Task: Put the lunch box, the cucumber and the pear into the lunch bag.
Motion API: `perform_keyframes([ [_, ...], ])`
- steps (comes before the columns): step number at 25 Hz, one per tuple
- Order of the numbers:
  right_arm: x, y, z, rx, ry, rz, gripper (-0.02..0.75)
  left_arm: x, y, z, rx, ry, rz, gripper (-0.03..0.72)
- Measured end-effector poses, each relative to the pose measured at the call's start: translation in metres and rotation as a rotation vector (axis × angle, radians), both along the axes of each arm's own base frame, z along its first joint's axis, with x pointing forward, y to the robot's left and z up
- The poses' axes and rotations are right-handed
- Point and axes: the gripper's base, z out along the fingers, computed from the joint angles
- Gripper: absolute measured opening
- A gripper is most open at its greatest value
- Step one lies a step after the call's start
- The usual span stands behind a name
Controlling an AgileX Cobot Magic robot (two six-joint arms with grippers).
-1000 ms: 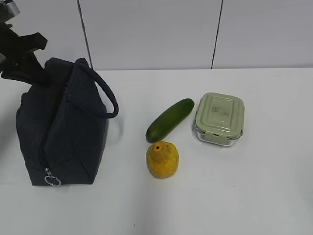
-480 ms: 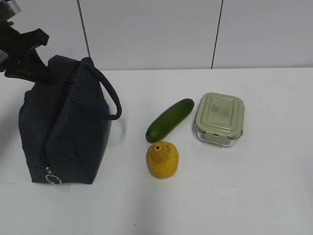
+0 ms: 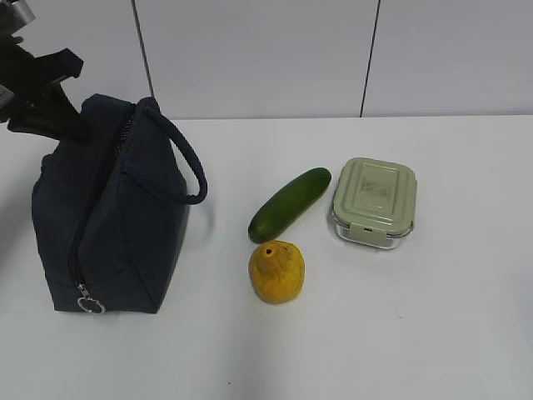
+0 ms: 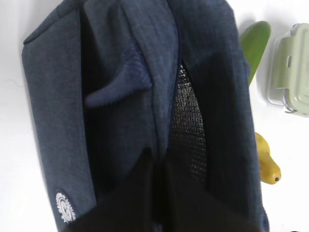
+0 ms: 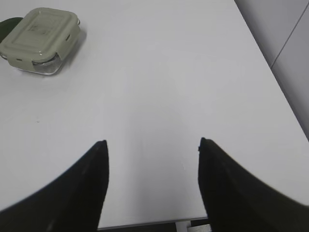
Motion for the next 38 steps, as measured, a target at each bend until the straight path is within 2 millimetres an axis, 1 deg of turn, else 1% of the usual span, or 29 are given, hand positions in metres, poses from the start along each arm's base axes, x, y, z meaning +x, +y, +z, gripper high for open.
perform_keyframes([
  [3,0.003,0.0,0.0,0.004,0.02,0.002,0.438,0.0,0.0,0.0,0.0,0.0,0.0,0.005],
  [6,0.017,0.0,0.007,0.002,0.055,0.007,0.438,0.0,0.0,0.0,0.0,-0.001,0.001,0.005],
  [13,0.074,0.001,0.025,-0.023,-0.029,0.057,0.438,0.0,0.0,0.0,0.0,-0.001,0.001,0.005],
  [17,0.103,0.003,0.026,-0.013,-0.083,0.086,0.438,0.0,0.0,0.0,0.0,-0.001,0.001,0.005],
  [21,0.129,0.004,0.021,-0.005,-0.091,0.105,0.438,0.0,0.0,0.0,0.0,-0.001,0.001,0.005],
  [24,0.15,0.005,0.011,0.039,-0.038,0.107,0.438,0.0,0.0,0.0,0.0,-0.001,0.001,0.005],
  [26,0.164,0.006,0.002,0.097,0.031,0.097,0.442,0.0,0.0,0.0,0.0,-0.001,0.001,0.005],
  [29,0.186,0.008,-0.005,0.2,0.1,0.072,0.477,0.0,0.0,0.0,0.0,-0.001,0.001,0.005],
  [32,0.212,0.011,-0.004,0.289,0.169,0.049,0.513,0.0,0.0,0.0,0.0,-0.002,0.001,0.005],
  [35,0.24,0.013,-0.005,0.343,0.284,0.036,0.524,0.0,0.0,0.0,0.0,-0.002,0.002,0.005],
  [38,0.269,0.016,-0.011,0.383,0.414,0.046,0.524,0.0,0.0,0.0,0.0,-0.002,0.002,0.005],
])
